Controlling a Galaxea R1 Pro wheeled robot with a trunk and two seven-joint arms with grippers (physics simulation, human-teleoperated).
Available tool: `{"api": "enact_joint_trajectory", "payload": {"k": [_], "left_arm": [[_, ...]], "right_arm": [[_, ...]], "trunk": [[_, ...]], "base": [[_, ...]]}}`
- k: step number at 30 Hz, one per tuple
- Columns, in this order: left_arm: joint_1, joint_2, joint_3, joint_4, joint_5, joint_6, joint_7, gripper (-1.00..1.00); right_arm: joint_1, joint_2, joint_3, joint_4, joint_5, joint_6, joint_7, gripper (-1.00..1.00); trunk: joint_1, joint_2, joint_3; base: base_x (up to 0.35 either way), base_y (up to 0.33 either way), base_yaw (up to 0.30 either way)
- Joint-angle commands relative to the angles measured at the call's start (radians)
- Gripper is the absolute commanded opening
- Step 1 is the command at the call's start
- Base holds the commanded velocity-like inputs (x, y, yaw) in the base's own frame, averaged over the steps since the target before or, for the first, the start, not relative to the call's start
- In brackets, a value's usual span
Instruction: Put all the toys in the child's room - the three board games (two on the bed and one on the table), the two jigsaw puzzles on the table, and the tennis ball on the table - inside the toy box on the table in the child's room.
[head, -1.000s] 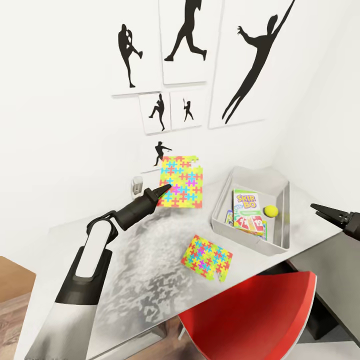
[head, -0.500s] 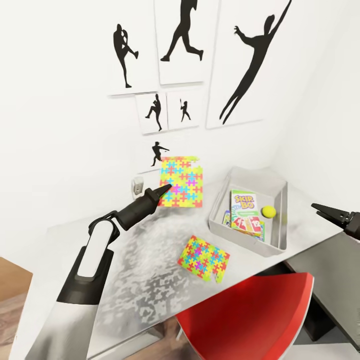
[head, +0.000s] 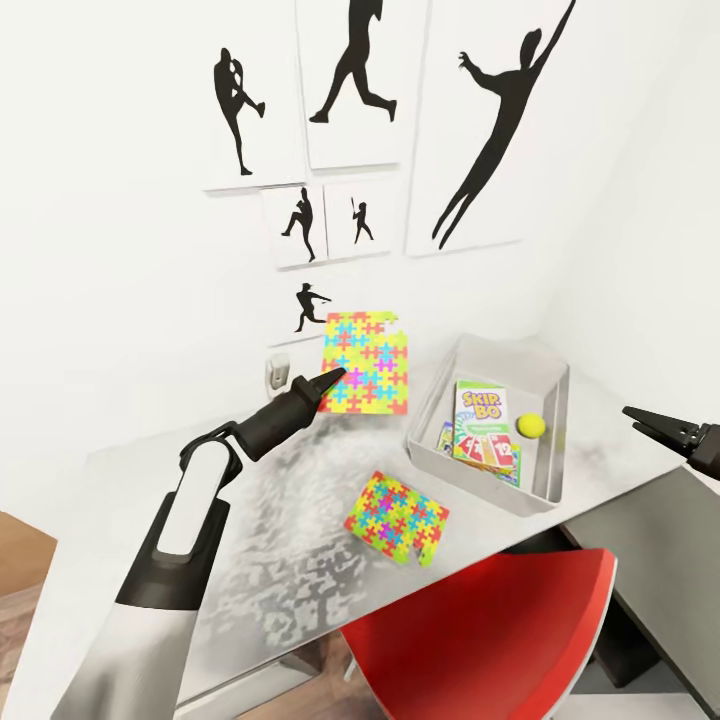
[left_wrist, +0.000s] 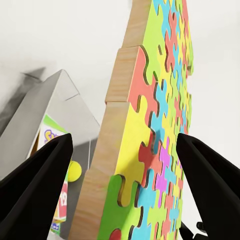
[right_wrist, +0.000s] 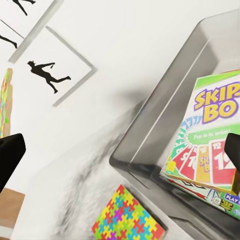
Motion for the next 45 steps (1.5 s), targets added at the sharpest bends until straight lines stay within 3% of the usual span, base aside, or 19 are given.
{"api": "enact_joint_trajectory", "payload": {"k": [1, 16, 19, 25, 27, 28, 32, 34, 37, 45], "left_arm": [[-0.001, 0.0, 0.0, 0.0, -0.001, 0.003, -0.003, -1.0], [-0.002, -0.002, -0.01, 0.0, 0.0, -0.002, -0.003, -1.0], [-0.023, -0.007, -0.032, 0.005, -0.001, 0.0, -0.001, -1.0], [-0.22, -0.024, -0.112, 0.152, 0.013, 0.009, 0.011, -1.0], [-0.294, -0.034, -0.129, 0.242, 0.02, 0.012, 0.012, -1.0], [-0.367, -0.044, -0.149, 0.344, 0.027, 0.014, 0.008, -1.0], [-0.491, -0.061, -0.207, 0.531, 0.045, 0.013, 0.001, -1.0], [-0.553, -0.066, -0.245, 0.627, 0.08, 0.011, -0.004, -1.0], [-0.591, -0.066, -0.273, 0.7, 0.117, 0.011, -0.009, -1.0], [-0.606, -0.059, -0.289, 0.781, 0.14, 0.015, -0.004, -1.0]], "right_arm": [[-0.001, 0.0, -0.001, 0.0, 0.006, 0.005, 0.007, 1.0], [-0.001, 0.004, 0.0, 0.0, 0.006, 0.005, 0.007, 1.0], [-0.001, 0.003, 0.002, 0.0, 0.006, 0.005, 0.007, 1.0], [-0.001, 0.0, 0.005, 0.0, 0.005, 0.005, 0.007, 1.0], [-0.001, 0.0, 0.006, 0.0, 0.005, 0.005, 0.007, 1.0], [-0.001, 0.0, 0.006, 0.0, 0.005, 0.005, 0.007, 1.0], [-0.001, 0.001, 0.006, 0.0, 0.005, 0.005, 0.007, 1.0], [-0.001, 0.003, 0.006, 0.0, 0.005, 0.005, 0.007, 1.0], [-0.001, 0.005, 0.006, 0.0, 0.005, 0.005, 0.007, 1.0], [-0.001, 0.007, 0.007, 0.0, 0.005, 0.005, 0.006, 1.0]], "trunk": [[0.001, -0.002, -0.002], [0.001, -0.002, -0.002], [0.001, -0.002, -0.002], [0.001, -0.002, -0.002], [0.001, -0.002, -0.002], [0.001, -0.002, -0.002], [0.001, -0.002, -0.002], [0.001, -0.002, -0.002], [0.001, -0.002, -0.002], [0.001, -0.002, -0.002]], "base": [[-0.017, -0.011, 0.003], [-0.086, -0.081, 0.001], [-0.02, -0.02, 0.0], [-0.007, -0.007, -0.003], [-0.002, -0.002, -0.041], [-0.001, -0.001, -0.106], [-0.001, -0.001, -0.167], [0.0, 0.0, -0.218], [0.0, 0.0, -0.245], [0.0, 0.0, -0.13]]}}
